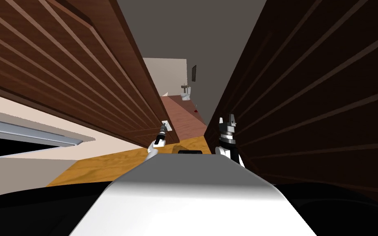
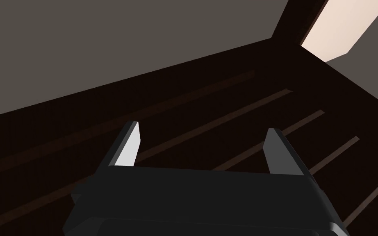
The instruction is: Pull the door open
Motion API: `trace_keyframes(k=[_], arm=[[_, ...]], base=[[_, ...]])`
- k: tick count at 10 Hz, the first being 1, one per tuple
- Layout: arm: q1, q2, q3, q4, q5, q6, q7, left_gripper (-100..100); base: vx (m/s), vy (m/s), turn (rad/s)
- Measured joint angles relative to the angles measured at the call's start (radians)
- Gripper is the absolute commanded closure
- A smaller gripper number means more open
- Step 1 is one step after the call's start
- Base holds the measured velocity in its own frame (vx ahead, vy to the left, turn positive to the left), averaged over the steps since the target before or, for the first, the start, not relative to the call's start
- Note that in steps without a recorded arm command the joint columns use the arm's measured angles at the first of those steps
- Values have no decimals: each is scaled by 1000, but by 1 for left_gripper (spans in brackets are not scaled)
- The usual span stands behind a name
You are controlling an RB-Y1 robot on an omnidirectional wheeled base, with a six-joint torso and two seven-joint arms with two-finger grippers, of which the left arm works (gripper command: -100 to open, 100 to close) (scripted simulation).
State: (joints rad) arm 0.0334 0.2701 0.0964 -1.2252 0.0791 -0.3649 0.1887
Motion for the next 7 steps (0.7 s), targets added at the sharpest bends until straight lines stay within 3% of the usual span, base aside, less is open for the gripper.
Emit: trace_keyframes(k=[7], arm=[[27,72,-68,-16,8,-7,72,100]], base=[[-226,81,-141]])
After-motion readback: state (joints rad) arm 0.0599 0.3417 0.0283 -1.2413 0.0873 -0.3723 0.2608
